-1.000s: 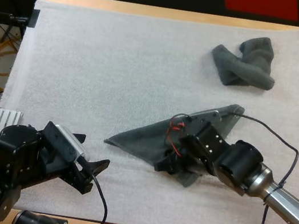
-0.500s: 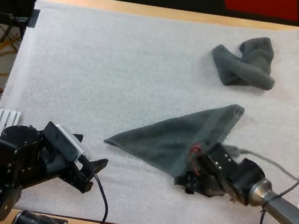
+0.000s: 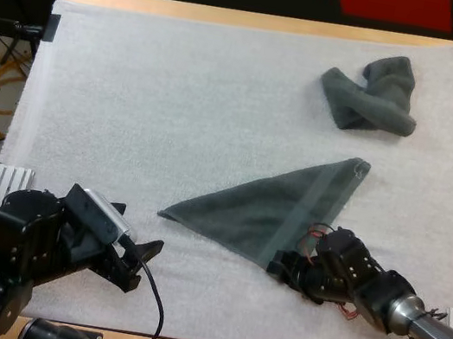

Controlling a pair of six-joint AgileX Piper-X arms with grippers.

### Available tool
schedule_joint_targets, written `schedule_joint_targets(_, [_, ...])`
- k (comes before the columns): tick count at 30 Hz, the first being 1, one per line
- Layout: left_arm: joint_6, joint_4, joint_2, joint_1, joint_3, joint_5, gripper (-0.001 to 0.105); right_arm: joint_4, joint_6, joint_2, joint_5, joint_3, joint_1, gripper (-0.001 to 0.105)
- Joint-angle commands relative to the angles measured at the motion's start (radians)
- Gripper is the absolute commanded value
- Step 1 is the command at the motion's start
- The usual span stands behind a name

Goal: Pick towel from pile fold and stack

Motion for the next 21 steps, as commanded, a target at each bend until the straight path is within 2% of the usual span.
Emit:
schedule_joint_targets(1, [0.001,0.004,-0.005,-0.004,0.000,0.006,0.076,-0.014,0.010,0.007,-0.009,0.003,-0.007,0.057])
schedule_joint_targets(8, [0.001,0.004,-0.005,-0.004,0.000,0.006,0.076,-0.146,0.063,0.108,-0.053,0.003,-0.007,0.056])
schedule_joint_targets(10, [0.001,0.004,-0.005,-0.004,0.000,0.006,0.076,-0.169,0.072,0.125,-0.069,0.003,-0.007,0.048])
schedule_joint_targets(12, [0.001,0.004,-0.005,-0.004,0.000,0.006,0.076,-0.163,0.069,0.129,-0.066,0.003,-0.007,0.031])
schedule_joint_targets(13, [0.001,0.004,-0.005,-0.004,0.000,0.006,0.076,-0.161,0.068,0.129,-0.066,0.003,-0.007,0.027])
schedule_joint_targets(15, [0.001,0.004,-0.005,-0.004,0.000,0.006,0.076,-0.161,0.050,0.123,-0.060,0.003,-0.007,0.004])
schedule_joint_targets(16, [0.001,0.004,-0.005,-0.004,0.000,0.006,0.076,-0.161,0.042,0.119,-0.060,0.003,-0.007,0.000])
schedule_joint_targets(19, [0.001,0.004,-0.005,-0.004,0.000,0.006,0.076,-0.136,0.005,0.089,-0.060,0.003,-0.007,0.000])
schedule_joint_targets(21, [0.001,0.004,-0.005,-0.004,0.000,0.006,0.076,-0.065,-0.033,0.034,-0.060,0.003,-0.007,0.000])
